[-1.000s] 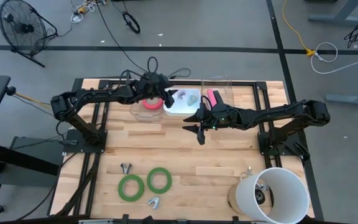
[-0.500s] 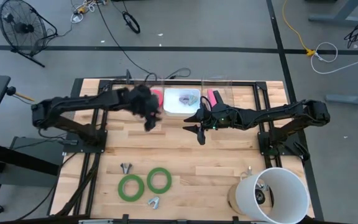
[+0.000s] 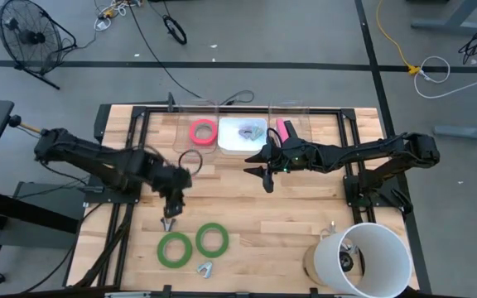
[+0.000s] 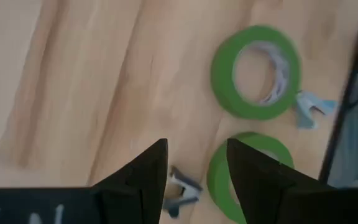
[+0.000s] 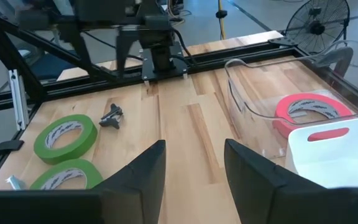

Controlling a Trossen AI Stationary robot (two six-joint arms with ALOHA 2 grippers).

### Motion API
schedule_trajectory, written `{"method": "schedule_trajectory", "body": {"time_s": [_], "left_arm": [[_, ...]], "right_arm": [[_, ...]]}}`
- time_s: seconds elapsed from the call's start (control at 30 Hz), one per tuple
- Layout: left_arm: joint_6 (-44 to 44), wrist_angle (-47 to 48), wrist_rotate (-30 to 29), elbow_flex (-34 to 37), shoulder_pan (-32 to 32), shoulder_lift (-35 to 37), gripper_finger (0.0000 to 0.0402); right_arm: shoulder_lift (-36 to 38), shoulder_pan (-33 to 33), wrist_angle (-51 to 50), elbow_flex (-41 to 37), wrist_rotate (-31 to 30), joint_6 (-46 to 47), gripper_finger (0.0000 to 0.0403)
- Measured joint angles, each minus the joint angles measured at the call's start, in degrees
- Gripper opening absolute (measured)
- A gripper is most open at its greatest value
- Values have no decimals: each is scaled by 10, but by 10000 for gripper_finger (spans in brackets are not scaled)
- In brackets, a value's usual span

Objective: Pick and place Stapler, Stapler remover, tape
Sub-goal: Put the black staple remover into the white bin

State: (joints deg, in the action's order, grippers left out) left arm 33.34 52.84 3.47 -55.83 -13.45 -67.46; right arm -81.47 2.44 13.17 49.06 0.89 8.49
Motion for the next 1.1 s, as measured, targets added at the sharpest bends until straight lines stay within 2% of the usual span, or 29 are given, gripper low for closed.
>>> {"method": "schedule_trajectory", "body": {"time_s": [0.3, 0.53, 0.7, 0.8, 0.93, 1.1], "left_arm": [[304, 54, -113, 1, -169, 0, 172], [558, 75, -245, 1, -298, -9, 172], [689, 100, -246, 1, -343, -57, 171], [762, 108, -221, 1, -350, -96, 171], [809, 106, -208, 1, -351, -149, 171], [865, 92, -153, 1, -349, -204, 171]], "right_arm": [[0, 0, 1, 0, 0, -17, 164], [0, 4, 5, 0, 0, -19, 164], [0, 4, -7, 0, 0, -18, 164], [0, 4, -20, 0, 0, -16, 164], [0, 4, -55, 0, 0, -15, 164], [0, 4, -73, 0, 0, -15, 164]]}}
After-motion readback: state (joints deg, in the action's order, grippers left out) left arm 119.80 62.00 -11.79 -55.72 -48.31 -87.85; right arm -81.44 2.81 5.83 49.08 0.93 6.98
